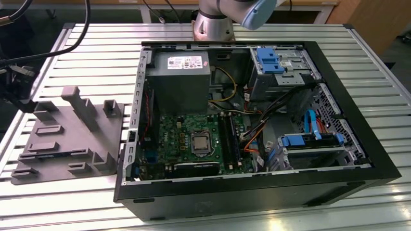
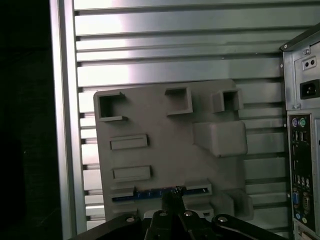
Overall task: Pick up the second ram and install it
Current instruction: 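Reach for the second ram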
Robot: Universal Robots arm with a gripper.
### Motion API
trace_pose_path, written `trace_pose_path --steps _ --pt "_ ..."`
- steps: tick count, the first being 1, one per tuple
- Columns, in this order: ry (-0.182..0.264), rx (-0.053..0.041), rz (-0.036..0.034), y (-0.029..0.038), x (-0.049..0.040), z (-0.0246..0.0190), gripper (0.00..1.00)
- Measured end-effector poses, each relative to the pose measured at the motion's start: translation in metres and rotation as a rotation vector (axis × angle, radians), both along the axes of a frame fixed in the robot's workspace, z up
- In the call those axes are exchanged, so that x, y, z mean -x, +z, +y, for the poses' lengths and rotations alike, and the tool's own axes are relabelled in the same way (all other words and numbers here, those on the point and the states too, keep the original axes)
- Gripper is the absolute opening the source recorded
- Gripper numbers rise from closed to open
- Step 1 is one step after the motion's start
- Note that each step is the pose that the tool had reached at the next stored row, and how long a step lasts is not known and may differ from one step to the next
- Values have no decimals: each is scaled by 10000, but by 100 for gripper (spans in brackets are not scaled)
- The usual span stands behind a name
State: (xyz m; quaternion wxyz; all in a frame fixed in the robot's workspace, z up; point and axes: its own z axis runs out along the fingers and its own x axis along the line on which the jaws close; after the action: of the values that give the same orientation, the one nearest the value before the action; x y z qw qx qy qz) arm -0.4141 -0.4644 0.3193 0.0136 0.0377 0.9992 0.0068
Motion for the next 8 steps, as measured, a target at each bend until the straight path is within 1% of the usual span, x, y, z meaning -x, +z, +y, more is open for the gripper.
trace_pose_path --steps 8 --pt "0 0 0 -15 34 -9 11"
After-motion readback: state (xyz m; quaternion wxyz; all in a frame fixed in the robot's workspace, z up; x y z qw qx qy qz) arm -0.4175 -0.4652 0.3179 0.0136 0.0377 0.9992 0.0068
